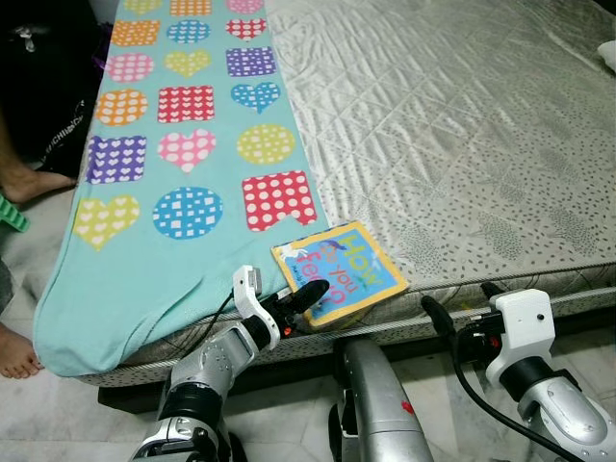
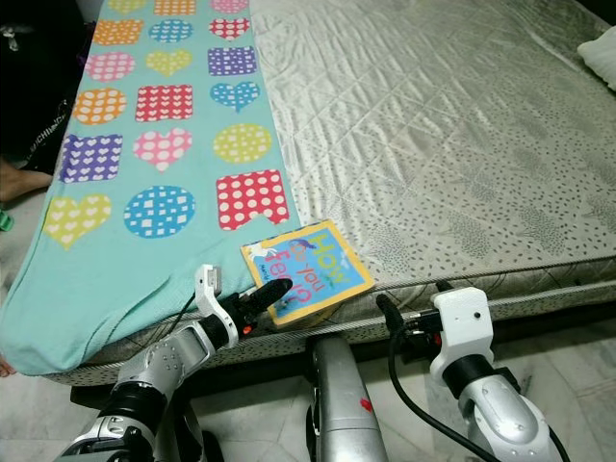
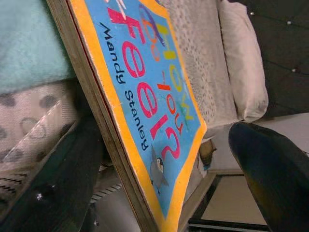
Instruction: Clean up the room
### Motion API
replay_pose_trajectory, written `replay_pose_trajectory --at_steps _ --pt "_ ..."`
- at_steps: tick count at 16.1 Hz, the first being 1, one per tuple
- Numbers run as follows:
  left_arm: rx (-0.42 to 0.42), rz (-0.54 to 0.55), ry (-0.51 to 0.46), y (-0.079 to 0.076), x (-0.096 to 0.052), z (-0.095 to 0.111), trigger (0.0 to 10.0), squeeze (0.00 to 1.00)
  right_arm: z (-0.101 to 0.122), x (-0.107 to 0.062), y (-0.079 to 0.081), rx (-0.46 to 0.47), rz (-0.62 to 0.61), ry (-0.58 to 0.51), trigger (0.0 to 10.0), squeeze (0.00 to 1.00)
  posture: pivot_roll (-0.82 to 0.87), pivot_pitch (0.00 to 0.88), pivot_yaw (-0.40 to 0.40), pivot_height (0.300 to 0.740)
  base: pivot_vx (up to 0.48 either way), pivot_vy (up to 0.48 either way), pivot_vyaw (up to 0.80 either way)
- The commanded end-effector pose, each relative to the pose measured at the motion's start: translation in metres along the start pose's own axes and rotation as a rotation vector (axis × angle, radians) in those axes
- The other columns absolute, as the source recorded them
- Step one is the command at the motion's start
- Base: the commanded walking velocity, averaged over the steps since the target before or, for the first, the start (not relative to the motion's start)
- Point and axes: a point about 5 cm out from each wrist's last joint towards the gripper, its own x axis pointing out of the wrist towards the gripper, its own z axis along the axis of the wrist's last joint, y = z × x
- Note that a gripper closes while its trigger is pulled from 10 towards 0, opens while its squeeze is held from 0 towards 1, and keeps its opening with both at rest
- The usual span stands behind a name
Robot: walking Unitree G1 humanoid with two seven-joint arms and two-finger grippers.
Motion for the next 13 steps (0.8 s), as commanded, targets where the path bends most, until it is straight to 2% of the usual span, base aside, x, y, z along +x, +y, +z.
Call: replay_pose_trajectory --at_steps 1,4,6,7,9,13 --pt "-0.014 -0.002 -0.001 0.002 0.000 -0.003 10.0 0.00 0.001 -0.003 0.001 0.005 0.010 0.001 10.0 0.00 -0.35 0.195 -0.032 0.530 0.000 0.000 0.00" --pt "-0.078 0.018 -0.113 0.013 -0.006 0.006 10.0 0.00 0.002 -0.003 0.001 0.008 0.016 0.003 10.0 0.00 -0.36 0.198 -0.033 0.530 0.000 0.000 0.00" --pt "-0.095 0.006 -0.113 0.013 -0.006 0.006 10.0 0.00 0.002 -0.003 0.001 0.009 0.016 0.004 10.0 0.00 -0.36 0.197 -0.034 0.530 0.000 0.000 0.00" --pt "-0.115 -0.015 -0.130 0.011 -0.004 0.008 0.0 0.00 0.002 -0.003 0.001 0.008 0.014 0.004 10.0 0.00 -0.36 0.197 -0.035 0.530 0.000 0.000 0.00" --pt "-0.145 -0.056 -0.136 0.008 -0.002 0.010 0.0 0.00 0.002 -0.002 0.000 0.007 0.012 0.003 10.0 0.00 -0.36 0.196 -0.035 0.530 0.000 0.000 0.00" --pt "-0.171 -0.059 -0.114 0.013 -0.004 0.006 0.0 0.00 0.003 -0.002 0.001 0.006 0.009 0.003 10.0 0.00 -0.36 0.196 -0.035 0.530 0.000 0.000 0.00"
